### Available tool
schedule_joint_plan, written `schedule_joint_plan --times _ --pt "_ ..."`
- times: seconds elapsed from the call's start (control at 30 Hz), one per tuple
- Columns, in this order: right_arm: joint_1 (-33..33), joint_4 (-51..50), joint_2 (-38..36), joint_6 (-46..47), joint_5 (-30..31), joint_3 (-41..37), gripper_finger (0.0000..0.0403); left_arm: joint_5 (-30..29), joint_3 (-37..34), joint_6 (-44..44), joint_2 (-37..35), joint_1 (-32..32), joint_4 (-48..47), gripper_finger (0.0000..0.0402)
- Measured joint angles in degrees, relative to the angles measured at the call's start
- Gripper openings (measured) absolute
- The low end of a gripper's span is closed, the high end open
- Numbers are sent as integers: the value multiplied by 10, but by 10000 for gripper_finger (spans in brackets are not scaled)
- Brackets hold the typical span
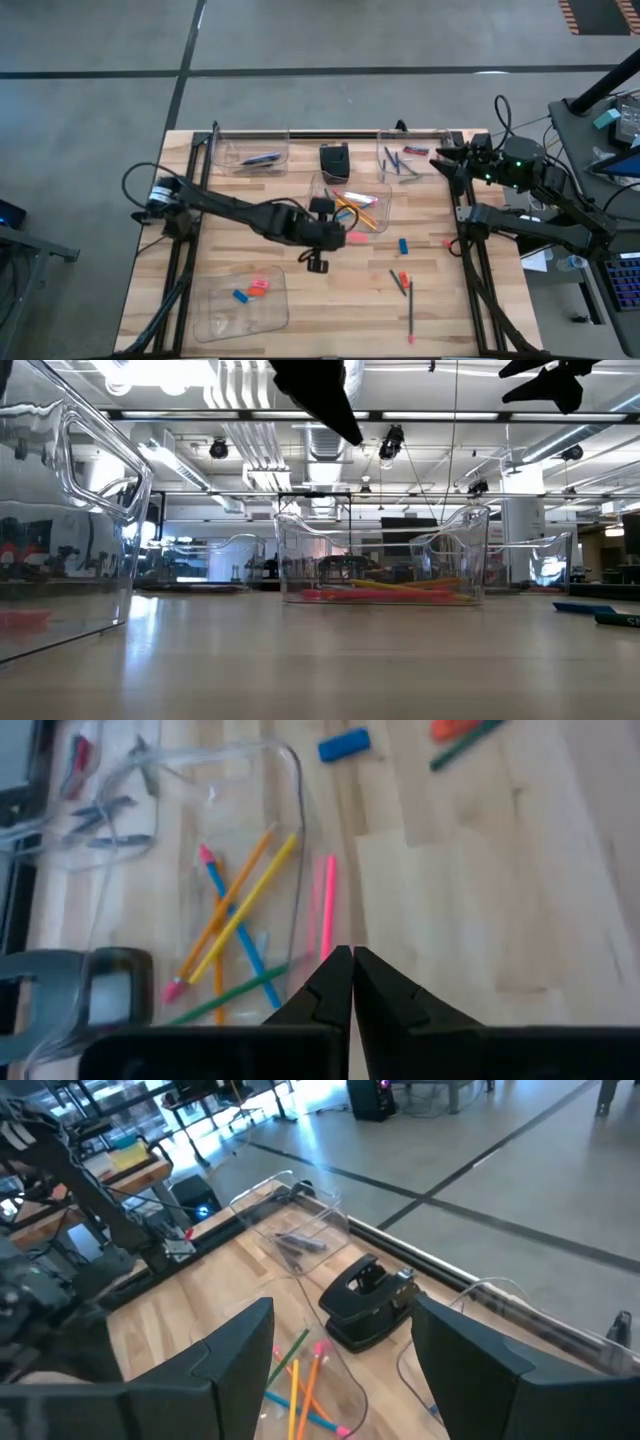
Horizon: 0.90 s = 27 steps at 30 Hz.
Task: Sort crayons/erasers/pens/pencils in bins
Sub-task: Put the pink pencil into the middle transparent bin
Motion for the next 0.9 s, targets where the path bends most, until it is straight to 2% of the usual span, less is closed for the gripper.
schedule_joint_plan --times 0.17,0.3,0.4,0.5,0.6,0.7,0.9 --pt "0 -12 0 0 0 0 224 16 -9 2 -3 2 1 0" --pt "0 -17 3 8 -2 -2 224 53 -21 -9 7 3 7 0" --pt "0 -18 3 21 -6 -7 224 85 -58 -32 6 2 84 0" --pt "0 -18 3 21 -17 -10 224 120 -98 -41 6 -1 123 8" --pt "0 -17 3 20 -20 -10 224 132 -137 -55 9 -1 170 38" --pt "0 -17 3 20 -19 -10 224 134 -167 -68 14 -1 180 85" --pt "0 -17 3 19 -19 -10 224 112 -201 -78 25 5 212 169"
